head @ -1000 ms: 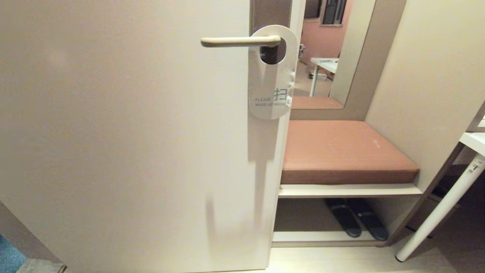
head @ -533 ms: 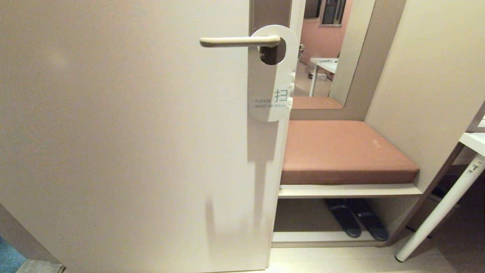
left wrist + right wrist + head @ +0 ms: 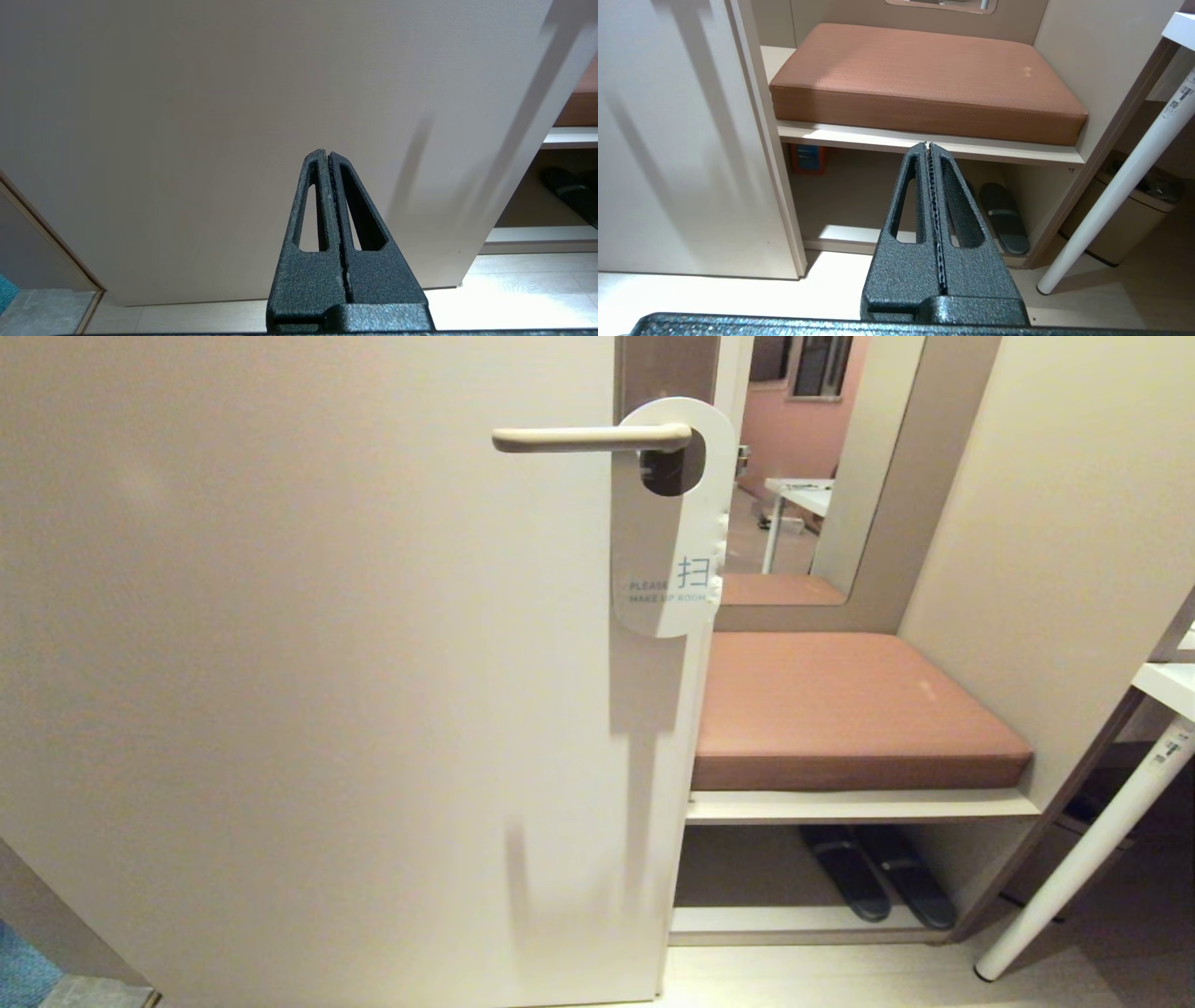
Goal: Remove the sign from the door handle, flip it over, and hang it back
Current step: Take down the sign
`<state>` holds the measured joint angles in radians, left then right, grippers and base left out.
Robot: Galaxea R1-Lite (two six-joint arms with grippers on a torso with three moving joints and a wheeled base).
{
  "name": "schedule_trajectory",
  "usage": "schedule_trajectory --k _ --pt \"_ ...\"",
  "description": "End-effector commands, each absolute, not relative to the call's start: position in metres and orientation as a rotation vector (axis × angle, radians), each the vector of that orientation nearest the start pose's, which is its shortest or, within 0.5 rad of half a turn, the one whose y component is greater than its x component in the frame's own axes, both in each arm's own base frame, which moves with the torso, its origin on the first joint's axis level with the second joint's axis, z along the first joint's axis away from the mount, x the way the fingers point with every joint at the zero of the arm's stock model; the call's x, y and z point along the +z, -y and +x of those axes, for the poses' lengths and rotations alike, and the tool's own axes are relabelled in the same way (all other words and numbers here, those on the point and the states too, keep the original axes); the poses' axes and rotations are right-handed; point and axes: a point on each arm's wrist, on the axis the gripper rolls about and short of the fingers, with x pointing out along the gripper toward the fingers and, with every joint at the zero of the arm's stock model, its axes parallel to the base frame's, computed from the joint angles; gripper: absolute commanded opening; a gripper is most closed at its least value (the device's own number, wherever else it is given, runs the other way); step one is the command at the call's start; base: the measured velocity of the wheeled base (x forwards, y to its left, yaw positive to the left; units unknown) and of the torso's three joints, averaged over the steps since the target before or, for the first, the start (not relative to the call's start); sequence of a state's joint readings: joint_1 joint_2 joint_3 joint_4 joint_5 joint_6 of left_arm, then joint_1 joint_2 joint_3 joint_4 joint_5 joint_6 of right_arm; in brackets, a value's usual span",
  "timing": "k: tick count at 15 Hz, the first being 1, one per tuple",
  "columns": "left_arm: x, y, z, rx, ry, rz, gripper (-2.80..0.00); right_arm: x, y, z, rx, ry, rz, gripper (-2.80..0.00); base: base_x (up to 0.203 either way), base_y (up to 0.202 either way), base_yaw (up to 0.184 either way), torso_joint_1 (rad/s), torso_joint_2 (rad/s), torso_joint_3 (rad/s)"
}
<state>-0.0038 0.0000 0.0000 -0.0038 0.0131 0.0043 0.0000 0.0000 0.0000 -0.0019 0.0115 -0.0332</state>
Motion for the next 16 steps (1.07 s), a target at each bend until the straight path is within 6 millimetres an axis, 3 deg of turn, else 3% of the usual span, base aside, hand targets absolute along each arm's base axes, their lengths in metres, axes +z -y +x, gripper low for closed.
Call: schedule_trajectory --k 1,10,16 --pt "0.076 0.0 -0.023 0.011 0.003 0.004 -2.8 0.076 0.0 -0.023 0.014 0.002 -0.034 -2.8 0.0 0.0 0.0 0.0 0.0 0.0" --pt "0.076 0.0 -0.023 0.009 0.003 0.003 -2.8 0.078 0.0 -0.024 0.017 -0.016 -0.034 -2.8 0.0 0.0 0.0 0.0 0.0 0.0" --pt "0.076 0.0 -0.023 0.011 0.003 0.005 -2.8 0.113 -0.002 -0.034 0.071 0.003 -0.034 -2.8 0.0 0.0 0.0 0.0 0.0 0.0"
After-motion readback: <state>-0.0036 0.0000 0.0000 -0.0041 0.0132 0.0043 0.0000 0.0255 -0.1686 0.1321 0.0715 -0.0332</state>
